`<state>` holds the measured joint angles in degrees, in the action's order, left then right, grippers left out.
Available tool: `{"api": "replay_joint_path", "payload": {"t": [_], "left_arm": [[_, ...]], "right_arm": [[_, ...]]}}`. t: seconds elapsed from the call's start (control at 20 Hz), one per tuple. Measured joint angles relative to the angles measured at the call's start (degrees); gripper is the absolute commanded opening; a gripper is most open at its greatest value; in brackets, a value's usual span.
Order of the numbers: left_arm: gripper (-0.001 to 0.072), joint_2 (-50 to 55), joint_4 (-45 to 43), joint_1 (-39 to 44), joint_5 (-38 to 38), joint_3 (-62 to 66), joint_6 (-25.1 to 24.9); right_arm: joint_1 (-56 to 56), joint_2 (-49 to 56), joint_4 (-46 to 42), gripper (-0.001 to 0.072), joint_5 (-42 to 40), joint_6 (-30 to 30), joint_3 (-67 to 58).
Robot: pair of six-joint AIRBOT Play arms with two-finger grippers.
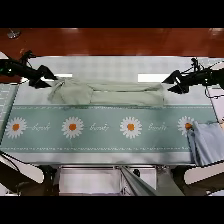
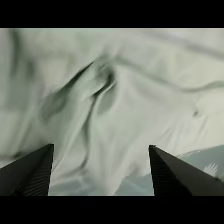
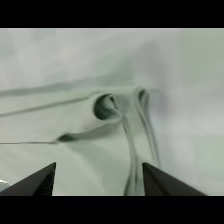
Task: Fold the shirts.
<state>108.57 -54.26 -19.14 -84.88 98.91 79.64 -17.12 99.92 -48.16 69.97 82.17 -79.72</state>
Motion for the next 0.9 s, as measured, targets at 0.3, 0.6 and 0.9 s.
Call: {"api": "replay_joint_path", "payload": {"t": [0.3,0.6,0.9], "left_arm": [[0.0702,-13.40,-1.84,-2.78,6.91,-14.64,-1.90],[0.0291,-30.12,11.85,3.17,19.47,-35.15,-10.80],[0.0022,-33.18,16.65,14.14,21.59,-40.19,-15.61]], "right_arm": [[1.31,1.51,-6.19,0.0619,3.39,2.36,2.21],[7.50,3.85,-2.89,0.0030,2.54,1.90,1.05],[8.04,-3.69,-6.38,0.0029,8.02,1.49,-0.76]]}}
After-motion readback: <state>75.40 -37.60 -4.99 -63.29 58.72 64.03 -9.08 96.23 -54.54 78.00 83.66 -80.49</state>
